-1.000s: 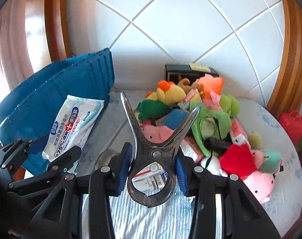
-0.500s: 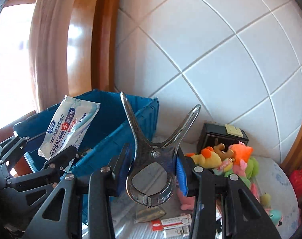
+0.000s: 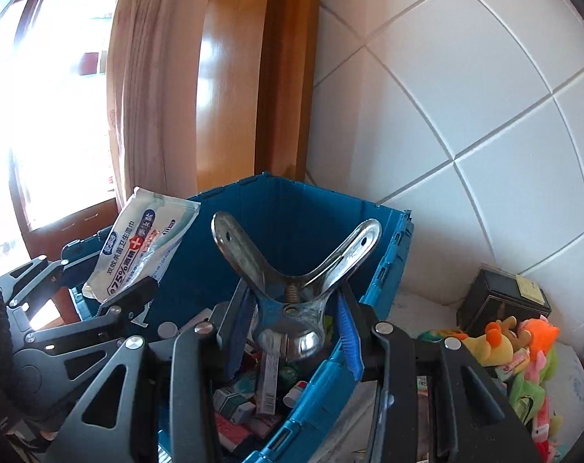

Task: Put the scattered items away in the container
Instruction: 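Carry the wipes packet and metal clip over the blue crate, then open both tools to drop the wipes packet and clip into the crate, then move both open tools back to the pile on the bed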

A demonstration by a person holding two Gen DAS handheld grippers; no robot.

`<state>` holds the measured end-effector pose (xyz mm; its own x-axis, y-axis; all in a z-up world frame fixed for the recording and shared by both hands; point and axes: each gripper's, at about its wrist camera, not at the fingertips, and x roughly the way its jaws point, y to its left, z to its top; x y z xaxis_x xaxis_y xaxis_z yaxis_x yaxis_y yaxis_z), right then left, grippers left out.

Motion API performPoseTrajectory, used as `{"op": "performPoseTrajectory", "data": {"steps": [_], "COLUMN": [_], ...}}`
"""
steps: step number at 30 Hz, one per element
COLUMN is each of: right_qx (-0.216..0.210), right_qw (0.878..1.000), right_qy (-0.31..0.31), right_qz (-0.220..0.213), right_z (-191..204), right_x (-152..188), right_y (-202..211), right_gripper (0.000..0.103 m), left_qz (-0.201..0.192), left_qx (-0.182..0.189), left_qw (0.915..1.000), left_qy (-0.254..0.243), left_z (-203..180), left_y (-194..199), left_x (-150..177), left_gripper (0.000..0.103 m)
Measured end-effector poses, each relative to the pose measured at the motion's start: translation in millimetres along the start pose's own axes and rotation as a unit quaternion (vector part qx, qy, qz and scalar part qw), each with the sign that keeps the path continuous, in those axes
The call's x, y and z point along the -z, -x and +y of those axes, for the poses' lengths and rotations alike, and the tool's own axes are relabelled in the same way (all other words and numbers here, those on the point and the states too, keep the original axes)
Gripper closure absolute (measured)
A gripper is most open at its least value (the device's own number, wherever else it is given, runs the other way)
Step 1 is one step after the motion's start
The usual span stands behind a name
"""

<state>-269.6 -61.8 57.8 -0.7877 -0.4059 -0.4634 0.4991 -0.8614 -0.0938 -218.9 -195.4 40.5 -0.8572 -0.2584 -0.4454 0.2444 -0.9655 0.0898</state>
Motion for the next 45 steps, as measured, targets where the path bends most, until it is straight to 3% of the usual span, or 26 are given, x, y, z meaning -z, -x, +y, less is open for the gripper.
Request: {"op": "performPoseTrajectory", "data": {"steps": [9,11,12,14,16,18,29,34,45], "right_qx": [-0.003,-0.001,-0.001,0.002,0.01,0.017,0.018,0.018,0.028], "right_qw": [0.999,0.999,0.999,0.998,0.999,0.999,0.999,0.999,0.999], "right_qy": [-0.002,-0.005,-0.008,-0.012,-0.011,-0.009,-0.009,-0.011,-0.017], "right_qz": [0.039,0.047,0.052,0.055,0.052,0.047,0.049,0.041,0.034], "right_z": [18,16,15,12,10,10,9,7,-4], "right_x": [8,10,12,12,12,12,17,19,30], "right_y": [-39,-44,-46,-47,-45,-43,-36,-19,23], "right_gripper": [0.062,0.062,0.062,0.053,0.021,0.016,0.015,0.005,0.0], "left_qz": [0.036,0.04,0.043,0.042,0.043,0.046,0.052,0.049,0.07], "left_qx": [0.0,0.004,0.005,0.003,0.004,0.004,0.006,0.014,0.028], "left_qw": [0.9994,0.9992,0.9991,0.9991,0.999,0.9989,0.9985,0.9986,0.9971], "left_qy": [0.005,0.006,0.007,0.008,0.009,0.009,0.014,0.014,0.006], "left_z": [20,22,23,21,20,16,15,11,-7], "left_y": [-41,-48,-51,-52,-54,-54,-49,-32,4], "left_x": [10,11,11,12,13,15,20,23,29], "left_gripper": [0.05,0.042,0.034,0.022,0.021,0.021,0.018,0.016,0.014]}}
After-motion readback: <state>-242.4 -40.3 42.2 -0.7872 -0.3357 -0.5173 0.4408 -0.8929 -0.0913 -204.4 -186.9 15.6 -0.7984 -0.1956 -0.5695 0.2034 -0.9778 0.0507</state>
